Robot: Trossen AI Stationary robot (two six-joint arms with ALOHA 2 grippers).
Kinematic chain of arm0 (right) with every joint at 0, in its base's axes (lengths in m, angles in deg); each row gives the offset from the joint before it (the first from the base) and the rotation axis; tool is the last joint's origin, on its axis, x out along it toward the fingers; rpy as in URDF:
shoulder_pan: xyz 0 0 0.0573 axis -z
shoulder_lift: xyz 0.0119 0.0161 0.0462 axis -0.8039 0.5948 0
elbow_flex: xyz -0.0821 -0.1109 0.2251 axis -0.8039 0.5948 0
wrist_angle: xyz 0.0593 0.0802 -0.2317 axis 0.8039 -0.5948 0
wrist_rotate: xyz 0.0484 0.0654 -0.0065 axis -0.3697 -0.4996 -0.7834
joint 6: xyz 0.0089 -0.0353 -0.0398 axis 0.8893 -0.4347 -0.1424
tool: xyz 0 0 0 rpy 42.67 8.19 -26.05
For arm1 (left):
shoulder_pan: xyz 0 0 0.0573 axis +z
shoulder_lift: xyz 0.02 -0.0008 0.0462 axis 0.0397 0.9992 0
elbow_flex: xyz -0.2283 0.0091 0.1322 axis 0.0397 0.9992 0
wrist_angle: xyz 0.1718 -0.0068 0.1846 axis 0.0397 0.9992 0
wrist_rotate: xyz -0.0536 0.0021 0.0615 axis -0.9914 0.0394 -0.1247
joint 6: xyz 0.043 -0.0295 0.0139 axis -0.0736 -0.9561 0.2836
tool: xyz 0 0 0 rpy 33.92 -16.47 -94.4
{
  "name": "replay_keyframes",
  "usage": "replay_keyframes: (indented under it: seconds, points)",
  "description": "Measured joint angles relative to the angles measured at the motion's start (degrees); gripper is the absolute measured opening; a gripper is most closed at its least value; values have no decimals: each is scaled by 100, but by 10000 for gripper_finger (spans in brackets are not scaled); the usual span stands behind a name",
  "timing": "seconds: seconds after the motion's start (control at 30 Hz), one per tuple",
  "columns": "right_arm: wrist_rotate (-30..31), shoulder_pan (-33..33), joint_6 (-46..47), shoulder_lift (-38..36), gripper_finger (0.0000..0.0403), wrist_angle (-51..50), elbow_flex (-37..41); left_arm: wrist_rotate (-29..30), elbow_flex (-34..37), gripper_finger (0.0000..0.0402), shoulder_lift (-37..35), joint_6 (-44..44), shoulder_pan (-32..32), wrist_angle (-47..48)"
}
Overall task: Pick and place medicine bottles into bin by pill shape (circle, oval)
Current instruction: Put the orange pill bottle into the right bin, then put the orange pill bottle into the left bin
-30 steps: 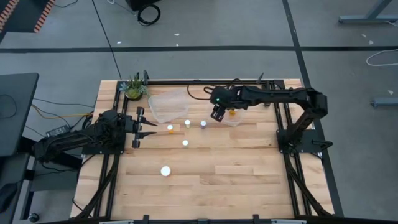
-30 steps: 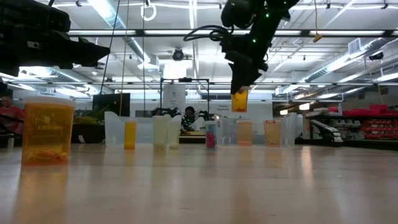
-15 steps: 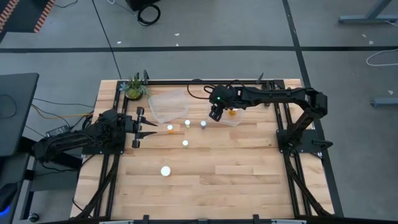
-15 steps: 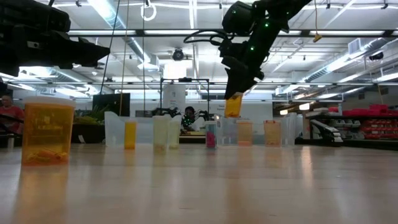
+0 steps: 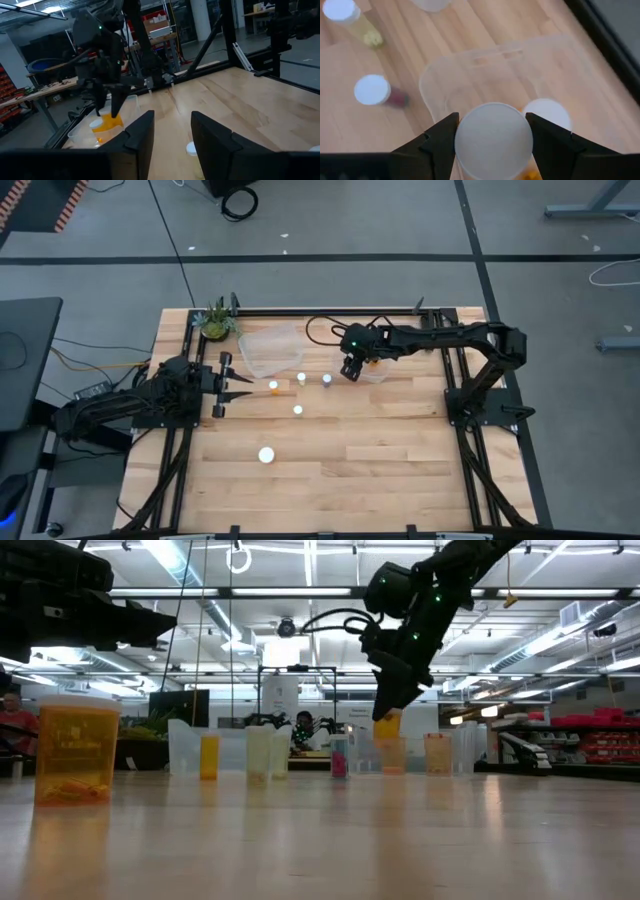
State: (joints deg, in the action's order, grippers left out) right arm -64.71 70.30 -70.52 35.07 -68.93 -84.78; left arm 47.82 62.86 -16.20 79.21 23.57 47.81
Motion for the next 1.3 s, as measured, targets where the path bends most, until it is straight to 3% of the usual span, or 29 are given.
replay_keyframes:
  seconds: [0.4,0.67,0.97,1.3]
  points:
    - [-58,11,308,0,230,-23,473,-1,0,148,2,0,-1,0]
    - [-58,78,350,0,253,-41,465,-1,-1,140,0,1,0,0]
    - [68,12,317,0,256,-748,-385,0,0,149,1,2,-1,0]
    - [397,-564,285,0,256,-864,-1159,-1,0,138,0,1,-1,0]
